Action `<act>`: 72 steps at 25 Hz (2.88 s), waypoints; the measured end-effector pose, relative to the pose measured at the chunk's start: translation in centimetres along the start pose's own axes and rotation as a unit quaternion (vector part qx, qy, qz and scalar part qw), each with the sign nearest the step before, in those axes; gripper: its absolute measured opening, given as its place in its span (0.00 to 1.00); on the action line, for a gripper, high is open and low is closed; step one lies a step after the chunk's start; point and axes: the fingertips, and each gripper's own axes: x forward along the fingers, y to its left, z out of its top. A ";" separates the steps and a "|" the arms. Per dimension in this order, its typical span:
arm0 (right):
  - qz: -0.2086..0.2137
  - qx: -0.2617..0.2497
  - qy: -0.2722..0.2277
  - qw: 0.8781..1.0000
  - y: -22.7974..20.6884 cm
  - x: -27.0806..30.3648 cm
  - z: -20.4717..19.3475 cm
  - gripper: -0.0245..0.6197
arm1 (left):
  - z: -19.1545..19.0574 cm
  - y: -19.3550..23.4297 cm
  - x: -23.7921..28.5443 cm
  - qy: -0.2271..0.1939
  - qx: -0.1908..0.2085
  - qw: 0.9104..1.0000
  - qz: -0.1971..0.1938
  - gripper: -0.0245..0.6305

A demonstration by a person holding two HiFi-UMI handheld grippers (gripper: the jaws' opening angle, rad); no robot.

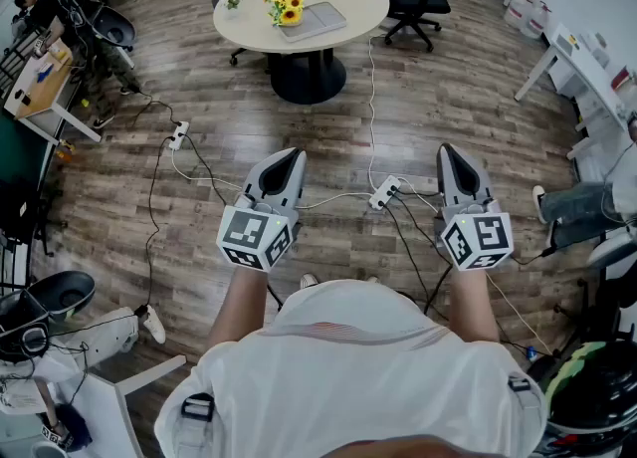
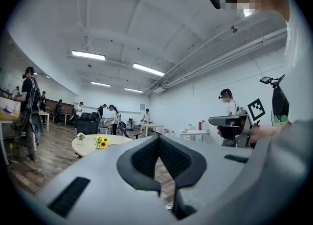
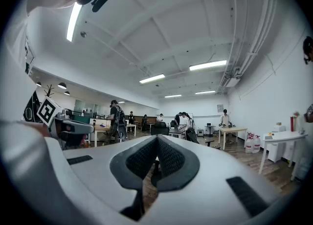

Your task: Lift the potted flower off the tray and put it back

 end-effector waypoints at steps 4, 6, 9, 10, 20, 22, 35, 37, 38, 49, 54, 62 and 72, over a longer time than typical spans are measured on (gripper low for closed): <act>-0.003 0.003 0.001 1.000 0.4 0.4 -0.3 0.04 | -0.1 0.6 0.0 0.004 0.000 1.000 -0.002 0.04; -0.004 0.004 0.002 1.000 0.5 0.6 -0.4 0.04 | -0.2 0.9 0.0 0.005 0.000 1.000 -0.004 0.04; -0.006 0.005 0.002 1.000 0.7 1.0 -0.5 0.04 | -0.3 1.2 0.1 0.006 0.000 1.000 -0.006 0.04; -0.006 0.004 0.002 1.000 0.8 1.1 -0.6 0.04 | -0.4 1.4 0.1 0.006 0.000 1.000 -0.007 0.04; -0.008 0.035 -0.009 0.999 2.7 3.5 -1.0 0.04 | -0.5 4.5 -0.9 0.012 -0.005 1.000 -0.009 0.04; -0.007 0.037 -0.006 0.999 3.6 4.4 -1.4 0.04 | -0.8 5.7 -1.4 0.015 -0.005 1.000 -0.007 0.05; 0.019 0.010 0.051 0.998 9.7 11.6 -5.1 0.04 | -3.8 14.5 -3.3 0.027 -0.033 0.999 0.011 0.04; 0.022 0.008 0.055 0.998 9.1 13.5 -5.3 0.04 | -4.2 15.8 -2.1 0.028 -0.039 0.999 0.015 0.04; 0.024 0.009 0.057 0.998 8.7 14.6 -5.6 0.04 | -4.4 16.4 -1.4 0.029 -0.041 0.999 0.016 0.04; 0.086 0.020 0.051 0.995 -0.1 33.0 -7.2 0.04 | -4.2 24.5 14.2 0.050 -0.029 0.996 0.067 0.04; 0.100 0.016 0.048 0.994 -8.3 40.6 -7.1 0.04 | -3.1 26.3 24.7 0.047 -0.025 0.995 0.082 0.04; 0.101 0.039 0.062 0.992 -18.5 51.6 -9.5 0.04 | -5.1 28.9 37.7 0.078 -0.032 0.993 0.084 0.04; 0.103 0.042 0.064 0.992 -21.1 62.2 -11.6 0.04 | -5.2 37.2 46.7 0.080 -0.031 0.993 0.078 0.05</act>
